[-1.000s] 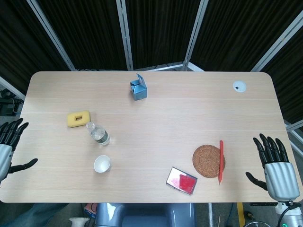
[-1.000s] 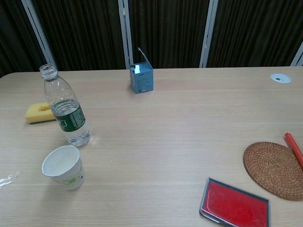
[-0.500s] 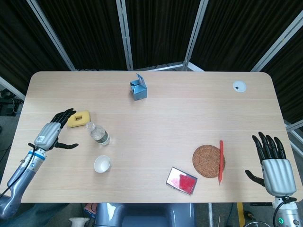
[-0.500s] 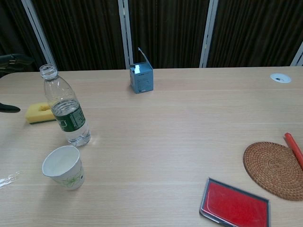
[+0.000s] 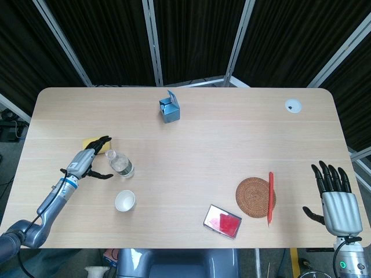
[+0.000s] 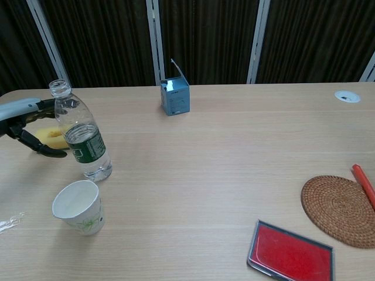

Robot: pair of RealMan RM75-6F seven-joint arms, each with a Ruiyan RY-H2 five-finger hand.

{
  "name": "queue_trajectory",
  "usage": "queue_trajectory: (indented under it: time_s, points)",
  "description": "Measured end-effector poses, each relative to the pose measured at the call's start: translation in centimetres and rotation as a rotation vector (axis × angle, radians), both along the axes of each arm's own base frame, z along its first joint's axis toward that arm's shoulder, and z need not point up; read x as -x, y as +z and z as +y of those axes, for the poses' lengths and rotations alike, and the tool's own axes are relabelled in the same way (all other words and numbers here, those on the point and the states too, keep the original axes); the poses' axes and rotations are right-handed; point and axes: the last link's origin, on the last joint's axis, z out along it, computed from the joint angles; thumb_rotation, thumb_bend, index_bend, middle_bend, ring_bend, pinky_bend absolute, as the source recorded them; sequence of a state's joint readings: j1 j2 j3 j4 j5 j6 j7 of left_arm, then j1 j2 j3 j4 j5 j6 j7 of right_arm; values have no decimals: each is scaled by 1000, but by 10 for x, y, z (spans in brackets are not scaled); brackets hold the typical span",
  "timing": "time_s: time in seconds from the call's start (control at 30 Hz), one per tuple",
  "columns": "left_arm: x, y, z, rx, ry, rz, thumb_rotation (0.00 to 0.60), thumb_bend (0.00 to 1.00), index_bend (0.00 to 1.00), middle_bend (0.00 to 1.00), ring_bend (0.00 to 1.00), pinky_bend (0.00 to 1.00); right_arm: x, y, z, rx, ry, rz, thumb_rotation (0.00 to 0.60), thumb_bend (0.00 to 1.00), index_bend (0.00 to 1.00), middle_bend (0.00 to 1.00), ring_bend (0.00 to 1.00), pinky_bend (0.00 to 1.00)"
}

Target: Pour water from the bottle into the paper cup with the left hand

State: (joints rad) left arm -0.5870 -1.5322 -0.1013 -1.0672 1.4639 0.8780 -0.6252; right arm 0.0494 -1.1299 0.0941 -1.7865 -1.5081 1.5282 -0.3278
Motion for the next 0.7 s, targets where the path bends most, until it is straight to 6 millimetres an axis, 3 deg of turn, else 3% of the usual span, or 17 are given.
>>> queue_trajectory:
  time_s: [0.13, 0.4, 0.47, 0.7]
  points:
    - [-13, -19, 4, 48, -9, -30, 600, 0, 0, 0, 0, 0, 2, 2, -1, 9, -8, 0, 600, 0, 0, 0, 0, 0]
    - [-24, -38, 10, 62, 5, -107, 600, 1, 5, 0, 0, 12, 8, 5, -4, 19, -33, -2, 600, 0, 0, 0, 0, 0]
    - [-26, -41, 10, 66, 14, -135, 600, 18, 54, 15, 3, 50, 8, 6, -4, 23, -37, -3, 600, 0, 0, 0, 0, 0]
    - [-28, -51, 13, 65, 40, -220, 600, 221, 362, 244, 155, 232, 10, 7, -5, 25, -42, -2, 600, 0, 0, 0, 0, 0]
